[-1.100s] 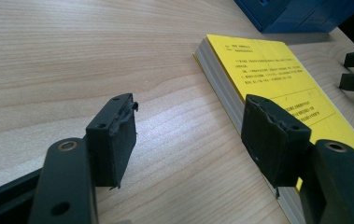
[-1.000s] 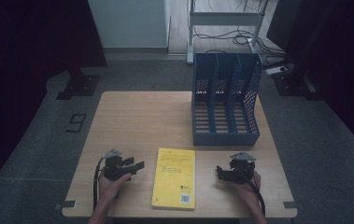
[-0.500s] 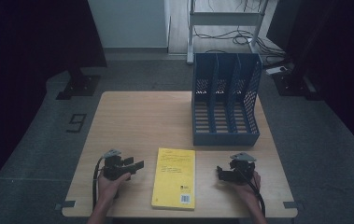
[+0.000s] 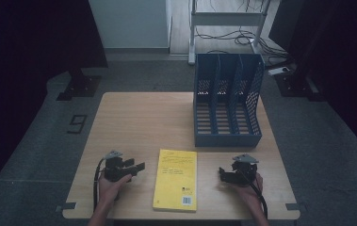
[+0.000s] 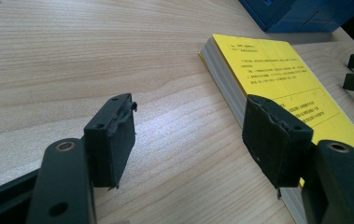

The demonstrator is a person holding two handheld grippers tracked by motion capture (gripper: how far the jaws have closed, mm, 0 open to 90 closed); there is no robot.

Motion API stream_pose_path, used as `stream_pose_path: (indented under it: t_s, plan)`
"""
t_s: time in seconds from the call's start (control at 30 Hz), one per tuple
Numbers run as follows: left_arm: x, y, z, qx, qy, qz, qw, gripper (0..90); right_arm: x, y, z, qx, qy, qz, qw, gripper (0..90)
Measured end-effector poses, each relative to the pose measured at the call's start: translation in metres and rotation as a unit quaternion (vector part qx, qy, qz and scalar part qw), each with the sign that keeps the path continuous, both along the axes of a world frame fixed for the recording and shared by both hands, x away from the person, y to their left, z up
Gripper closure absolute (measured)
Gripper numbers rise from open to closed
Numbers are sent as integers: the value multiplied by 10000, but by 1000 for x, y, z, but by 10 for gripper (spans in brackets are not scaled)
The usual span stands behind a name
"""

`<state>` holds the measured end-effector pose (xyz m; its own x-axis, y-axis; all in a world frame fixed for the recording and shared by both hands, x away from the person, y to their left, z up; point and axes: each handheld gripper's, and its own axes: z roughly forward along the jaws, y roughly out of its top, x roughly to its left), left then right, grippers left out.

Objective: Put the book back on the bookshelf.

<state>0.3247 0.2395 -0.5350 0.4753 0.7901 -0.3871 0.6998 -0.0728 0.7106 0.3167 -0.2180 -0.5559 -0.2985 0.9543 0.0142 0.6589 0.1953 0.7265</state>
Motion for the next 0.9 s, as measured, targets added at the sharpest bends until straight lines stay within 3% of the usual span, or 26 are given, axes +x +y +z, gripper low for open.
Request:
stream_pose_path:
  t_s: [0.6, 0.8, 0.9]
  plan:
    - [-4, -4, 10, -246, -132, -20, 9996, 335, -4, 6, 2, 28, -80, 150, 9999, 131]
    - [-4, -5, 9, -227, -119, -35, 9997, 336, -7, 10, 16, 458, -219, 254, 9984, 142]
    - [-4, -5, 10, -241, -143, -39, 9996, 337, -8, 14, 20, 524, -264, 312, 9978, 143]
